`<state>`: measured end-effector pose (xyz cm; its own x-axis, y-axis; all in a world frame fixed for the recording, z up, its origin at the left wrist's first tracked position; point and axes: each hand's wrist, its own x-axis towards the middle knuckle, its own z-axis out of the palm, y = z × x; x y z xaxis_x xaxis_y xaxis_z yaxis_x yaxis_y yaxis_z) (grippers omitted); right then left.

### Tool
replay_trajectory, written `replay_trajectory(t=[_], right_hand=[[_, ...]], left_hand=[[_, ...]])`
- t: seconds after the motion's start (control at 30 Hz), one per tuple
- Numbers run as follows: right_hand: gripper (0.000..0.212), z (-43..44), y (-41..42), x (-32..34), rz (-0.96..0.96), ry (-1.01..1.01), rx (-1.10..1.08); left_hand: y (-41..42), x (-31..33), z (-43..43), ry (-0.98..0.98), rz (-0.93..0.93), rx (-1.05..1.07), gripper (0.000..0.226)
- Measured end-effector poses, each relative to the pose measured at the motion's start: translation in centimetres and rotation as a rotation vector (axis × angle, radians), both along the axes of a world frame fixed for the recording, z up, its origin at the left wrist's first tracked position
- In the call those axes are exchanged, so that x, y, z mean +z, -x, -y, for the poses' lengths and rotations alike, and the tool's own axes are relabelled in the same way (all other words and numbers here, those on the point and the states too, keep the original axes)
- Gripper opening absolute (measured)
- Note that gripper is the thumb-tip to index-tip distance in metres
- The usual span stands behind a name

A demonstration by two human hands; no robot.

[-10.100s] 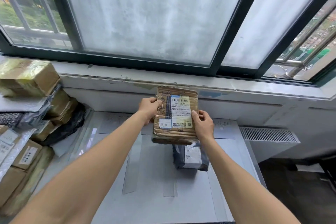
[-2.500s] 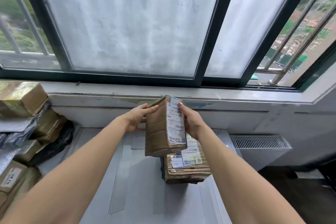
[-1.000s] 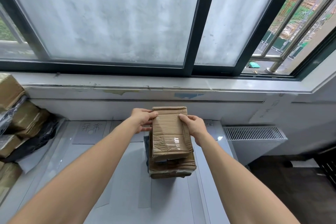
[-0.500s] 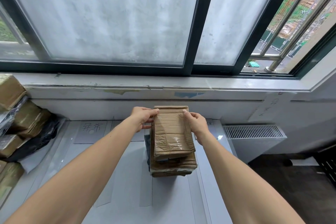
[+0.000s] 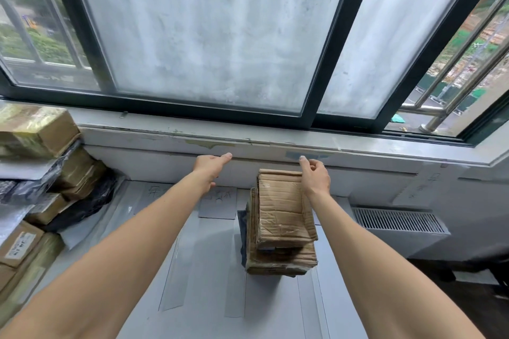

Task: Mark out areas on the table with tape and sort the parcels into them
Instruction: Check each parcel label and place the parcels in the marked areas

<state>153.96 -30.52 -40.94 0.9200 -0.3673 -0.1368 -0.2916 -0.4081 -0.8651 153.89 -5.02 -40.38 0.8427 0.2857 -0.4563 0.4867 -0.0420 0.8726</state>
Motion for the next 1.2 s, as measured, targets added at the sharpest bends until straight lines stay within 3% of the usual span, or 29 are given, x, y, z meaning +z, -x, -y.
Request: replay_trajectory(t=[0.13,0.27,0.57,0.9,1.2], right_hand=[[0.056,-1.2,0.8,0.0,0.004,0.07,-0.031],[0.055,-5.7,0.2,2.0,0.145,0.139,0.01],[0.063,-23.6,0.0,5.5,0.239,0.194,0.415],[0.064,-45.2,3.5,7.4,0.295,0.247,0.782],[0.063,-57.2,5.4,6.7,0.348,0.434,0.958]], left_hand=[[0.5,-0.2,-1.5,0.002,-0.012,0.004,0.057],[0.9,0.9,-3.9,-0.052,0.032,-0.004,0.061],[4.7,4.4,-19.5,-0.437,0.077,0.098,0.071],[10.7,6.3,-38.3,-0.594,0.031,0.301,0.077],[13.3,5.0,-48.5,-0.861,-0.015,0.271,0.071]])
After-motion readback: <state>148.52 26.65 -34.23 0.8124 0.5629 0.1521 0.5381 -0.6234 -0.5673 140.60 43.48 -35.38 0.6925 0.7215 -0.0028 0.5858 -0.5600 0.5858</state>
